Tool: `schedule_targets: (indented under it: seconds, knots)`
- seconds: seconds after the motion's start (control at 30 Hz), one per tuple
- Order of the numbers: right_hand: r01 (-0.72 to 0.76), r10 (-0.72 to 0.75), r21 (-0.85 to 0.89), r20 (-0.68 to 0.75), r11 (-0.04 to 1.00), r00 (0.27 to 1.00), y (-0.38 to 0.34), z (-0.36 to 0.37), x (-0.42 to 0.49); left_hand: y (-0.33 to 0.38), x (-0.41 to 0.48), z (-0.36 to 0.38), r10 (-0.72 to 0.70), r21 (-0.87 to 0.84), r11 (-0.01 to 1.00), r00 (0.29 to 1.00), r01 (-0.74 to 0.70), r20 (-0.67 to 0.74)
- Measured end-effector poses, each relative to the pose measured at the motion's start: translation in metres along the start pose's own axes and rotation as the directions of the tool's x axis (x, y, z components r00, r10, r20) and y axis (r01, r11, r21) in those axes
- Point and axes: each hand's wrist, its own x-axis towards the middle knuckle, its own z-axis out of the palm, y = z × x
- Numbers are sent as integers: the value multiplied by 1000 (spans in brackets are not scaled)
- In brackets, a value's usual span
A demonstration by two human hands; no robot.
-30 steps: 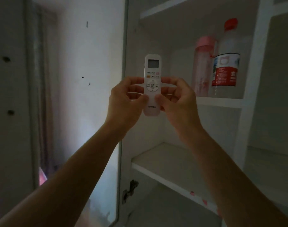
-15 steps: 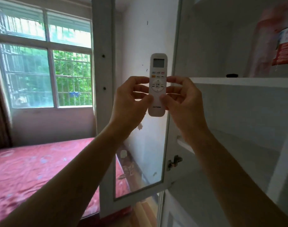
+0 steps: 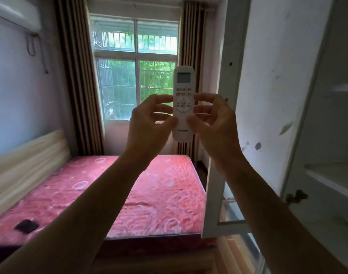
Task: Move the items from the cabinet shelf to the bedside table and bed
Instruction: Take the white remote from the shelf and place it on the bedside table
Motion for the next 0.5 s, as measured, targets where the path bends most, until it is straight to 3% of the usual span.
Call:
schedule_targets:
  seconds: [0.5]
  knots:
    - [-118,64,211,245,970,967,-6,231,-62,-43,-44,-234,-58,205,974,980,97,-190]
